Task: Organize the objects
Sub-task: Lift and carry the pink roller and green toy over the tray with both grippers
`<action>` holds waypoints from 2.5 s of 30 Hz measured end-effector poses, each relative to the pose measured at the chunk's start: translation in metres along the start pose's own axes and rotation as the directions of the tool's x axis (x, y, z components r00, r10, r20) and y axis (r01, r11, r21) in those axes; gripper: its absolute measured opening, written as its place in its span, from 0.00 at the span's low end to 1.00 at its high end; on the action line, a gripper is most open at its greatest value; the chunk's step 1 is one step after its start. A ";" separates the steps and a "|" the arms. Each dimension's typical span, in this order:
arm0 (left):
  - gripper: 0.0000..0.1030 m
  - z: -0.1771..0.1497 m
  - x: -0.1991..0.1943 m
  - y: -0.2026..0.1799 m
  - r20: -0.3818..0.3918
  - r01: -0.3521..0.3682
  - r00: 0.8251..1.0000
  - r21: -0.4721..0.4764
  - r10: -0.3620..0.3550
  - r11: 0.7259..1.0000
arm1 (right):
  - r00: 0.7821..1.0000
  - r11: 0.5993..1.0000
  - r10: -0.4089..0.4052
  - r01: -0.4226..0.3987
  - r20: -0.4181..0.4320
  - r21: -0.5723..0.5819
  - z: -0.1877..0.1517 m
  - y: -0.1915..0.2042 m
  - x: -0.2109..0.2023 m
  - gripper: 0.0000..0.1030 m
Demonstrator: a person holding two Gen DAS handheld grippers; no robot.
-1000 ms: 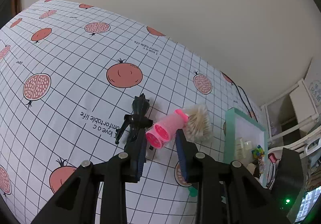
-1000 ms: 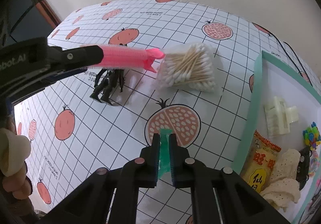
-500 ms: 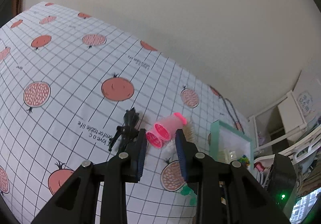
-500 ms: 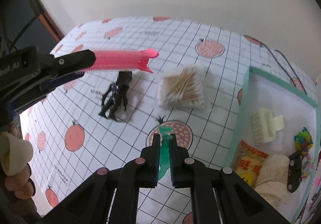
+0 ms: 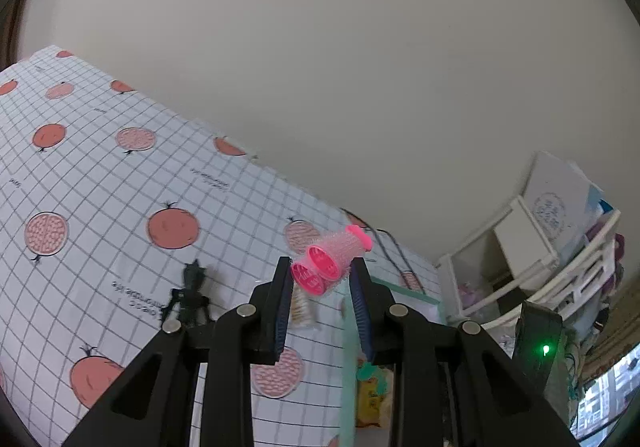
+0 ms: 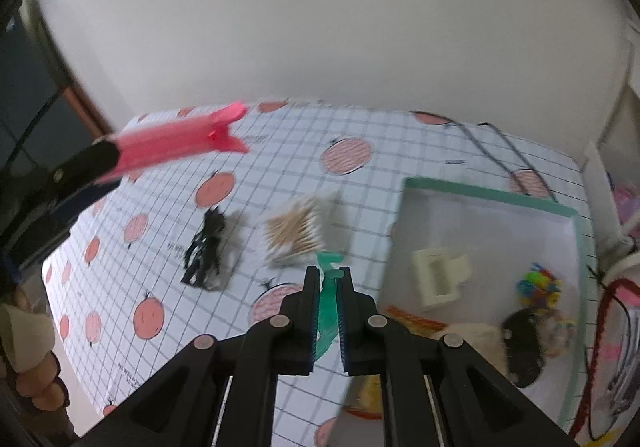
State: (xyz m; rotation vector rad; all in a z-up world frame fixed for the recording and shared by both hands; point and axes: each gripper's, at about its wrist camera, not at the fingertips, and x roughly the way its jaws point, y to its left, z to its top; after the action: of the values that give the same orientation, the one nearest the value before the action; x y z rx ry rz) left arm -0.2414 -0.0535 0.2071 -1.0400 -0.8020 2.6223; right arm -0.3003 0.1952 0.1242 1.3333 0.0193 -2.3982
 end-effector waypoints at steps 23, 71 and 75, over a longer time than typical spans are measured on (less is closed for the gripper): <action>0.28 -0.037 0.033 -0.059 -0.031 0.098 0.995 0.048 -0.096 0.994 | 0.987 0.980 -0.160 0.159 0.002 0.117 -0.013 -0.100 -0.014 0.09; 0.28 -0.090 0.151 -0.047 -0.148 0.035 0.988 -0.059 -0.044 0.998 | 0.984 0.965 -0.163 0.175 -0.073 0.196 -0.029 -0.136 0.031 0.09; 0.29 -0.096 0.153 -0.048 -0.212 0.030 0.976 -0.058 -0.041 0.998 | 0.985 0.964 -0.155 0.167 -0.069 0.207 -0.031 -0.137 0.033 0.09</action>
State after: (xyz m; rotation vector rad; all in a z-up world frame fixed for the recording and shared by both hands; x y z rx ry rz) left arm -0.2876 0.0833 0.0887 -1.2824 -0.8369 2.4184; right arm -0.3383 0.3170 0.0563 1.5436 -0.1225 -2.5595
